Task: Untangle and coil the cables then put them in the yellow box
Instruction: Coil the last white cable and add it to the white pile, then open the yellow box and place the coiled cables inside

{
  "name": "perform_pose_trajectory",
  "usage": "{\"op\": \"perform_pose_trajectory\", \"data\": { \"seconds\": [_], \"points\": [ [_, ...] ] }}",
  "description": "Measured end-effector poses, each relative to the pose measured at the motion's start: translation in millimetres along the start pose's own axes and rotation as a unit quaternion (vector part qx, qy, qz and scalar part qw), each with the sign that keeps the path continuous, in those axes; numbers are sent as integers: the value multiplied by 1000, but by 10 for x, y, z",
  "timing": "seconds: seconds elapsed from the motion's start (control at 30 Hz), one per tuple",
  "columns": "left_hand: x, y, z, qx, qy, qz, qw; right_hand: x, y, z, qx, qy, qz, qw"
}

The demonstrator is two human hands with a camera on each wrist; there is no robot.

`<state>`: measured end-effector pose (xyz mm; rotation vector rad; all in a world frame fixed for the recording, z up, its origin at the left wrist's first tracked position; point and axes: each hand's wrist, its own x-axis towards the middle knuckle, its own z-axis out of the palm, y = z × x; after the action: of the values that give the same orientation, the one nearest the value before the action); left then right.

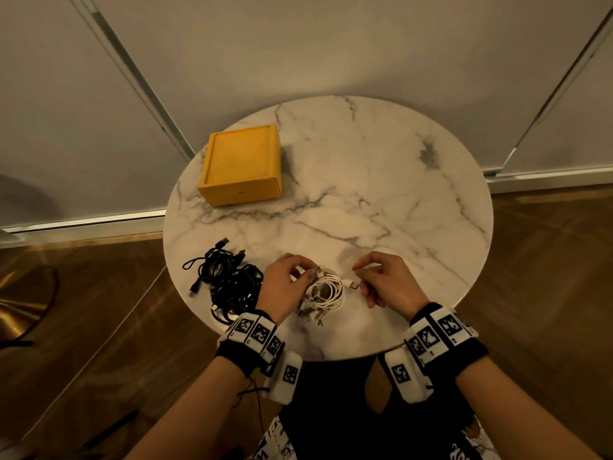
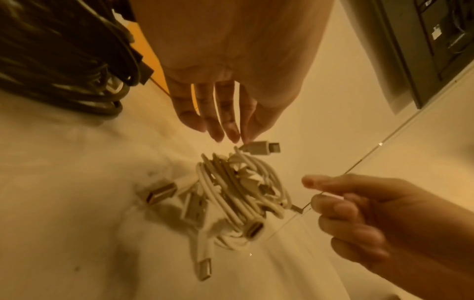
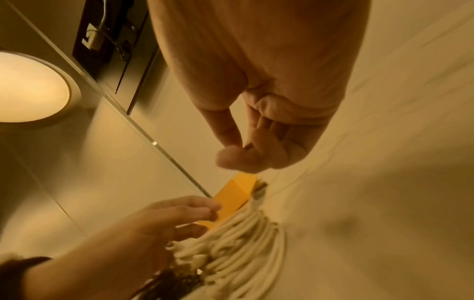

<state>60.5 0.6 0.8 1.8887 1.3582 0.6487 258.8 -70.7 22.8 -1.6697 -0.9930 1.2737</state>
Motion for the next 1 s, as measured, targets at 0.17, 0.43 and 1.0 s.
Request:
{"op": "perform_pose_trajectory", "data": {
  "seconds": [0.17,0.43,1.0],
  "points": [
    [-195,200,-89,-38,-45,-22,998,226,340,-275,-149,89,-23,985],
    [808,613,-1108,114,-87,31,989,752,279,-289,-406,51,-31,912],
    [2250,283,-940,578,-206,56,788,730,-154,-305,-443,-42,-4,895]
  ]
}}
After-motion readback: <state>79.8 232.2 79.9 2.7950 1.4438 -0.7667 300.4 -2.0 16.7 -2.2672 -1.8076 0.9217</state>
